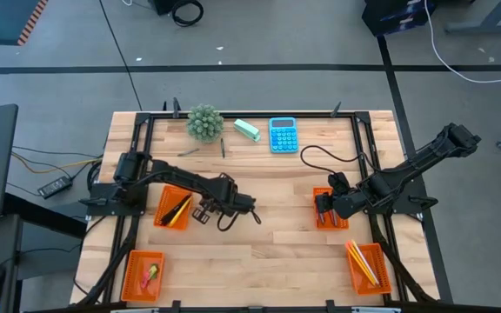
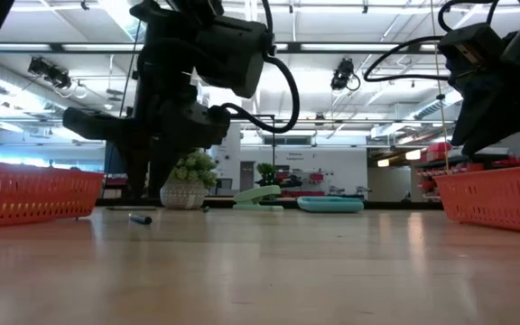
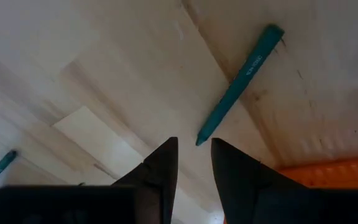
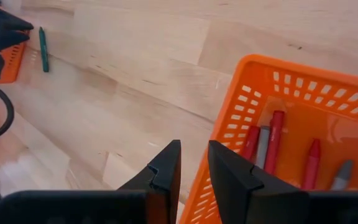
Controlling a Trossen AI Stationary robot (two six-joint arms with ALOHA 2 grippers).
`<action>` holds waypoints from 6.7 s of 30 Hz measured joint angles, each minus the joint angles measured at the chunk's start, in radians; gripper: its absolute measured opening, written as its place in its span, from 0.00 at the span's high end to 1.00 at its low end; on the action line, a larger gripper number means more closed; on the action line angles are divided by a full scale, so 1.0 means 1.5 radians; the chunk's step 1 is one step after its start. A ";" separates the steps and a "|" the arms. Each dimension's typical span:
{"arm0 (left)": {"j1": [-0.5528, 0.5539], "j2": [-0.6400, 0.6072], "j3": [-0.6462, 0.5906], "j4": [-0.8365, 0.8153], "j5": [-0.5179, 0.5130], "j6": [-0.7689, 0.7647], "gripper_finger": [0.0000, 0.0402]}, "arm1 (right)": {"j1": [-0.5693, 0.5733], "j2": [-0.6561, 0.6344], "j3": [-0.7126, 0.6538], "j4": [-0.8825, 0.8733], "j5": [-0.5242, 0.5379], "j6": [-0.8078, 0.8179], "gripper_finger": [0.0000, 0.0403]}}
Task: Sort crayons/erasers/pens/pencils in bins
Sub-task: Put the bottom dark green crayon into the top right orange basket
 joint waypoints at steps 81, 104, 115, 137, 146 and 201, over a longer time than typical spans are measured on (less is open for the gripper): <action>0.236 -0.044 -0.051 0.259 0.223 0.226 0.73 | 0.000 0.000 0.000 -0.003 0.032 -0.004 0.78; 0.257 0.005 -0.051 0.274 0.210 0.158 0.73 | 0.000 0.000 0.000 -0.004 0.025 0.002 0.78; 0.257 0.007 -0.051 0.287 0.219 0.136 0.93 | 0.000 0.000 0.000 -0.004 0.023 0.000 0.78; 0.255 0.013 0.185 0.215 0.343 -0.154 0.94 | 0.000 -0.031 0.149 -0.001 0.038 -0.142 0.78; 0.262 0.010 0.410 0.263 0.423 -0.332 0.90 | 0.009 -0.033 0.384 -0.001 0.253 -0.374 0.78; 0.250 0.032 0.571 0.583 0.444 -0.580 0.88 | -0.206 0.035 0.556 -0.003 0.208 -0.689 0.88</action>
